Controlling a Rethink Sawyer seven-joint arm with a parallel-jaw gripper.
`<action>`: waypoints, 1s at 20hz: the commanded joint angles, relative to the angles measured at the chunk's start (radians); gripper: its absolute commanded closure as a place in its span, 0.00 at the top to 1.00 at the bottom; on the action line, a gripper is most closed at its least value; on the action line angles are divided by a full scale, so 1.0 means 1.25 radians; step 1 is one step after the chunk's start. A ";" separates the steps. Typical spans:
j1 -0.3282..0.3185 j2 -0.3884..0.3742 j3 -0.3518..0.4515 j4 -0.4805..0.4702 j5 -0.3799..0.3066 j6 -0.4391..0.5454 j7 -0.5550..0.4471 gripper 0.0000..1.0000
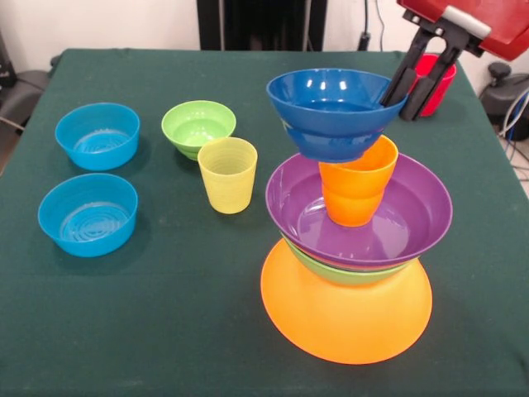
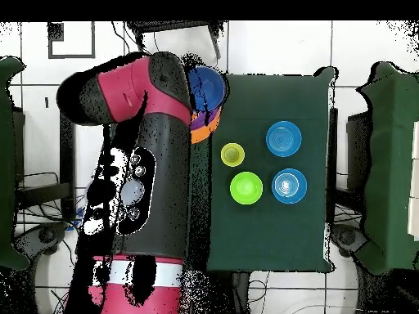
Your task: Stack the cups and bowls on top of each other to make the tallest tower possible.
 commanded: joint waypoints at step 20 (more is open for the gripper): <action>-0.012 0.012 0.109 0.147 -0.013 0.005 -0.105 0.00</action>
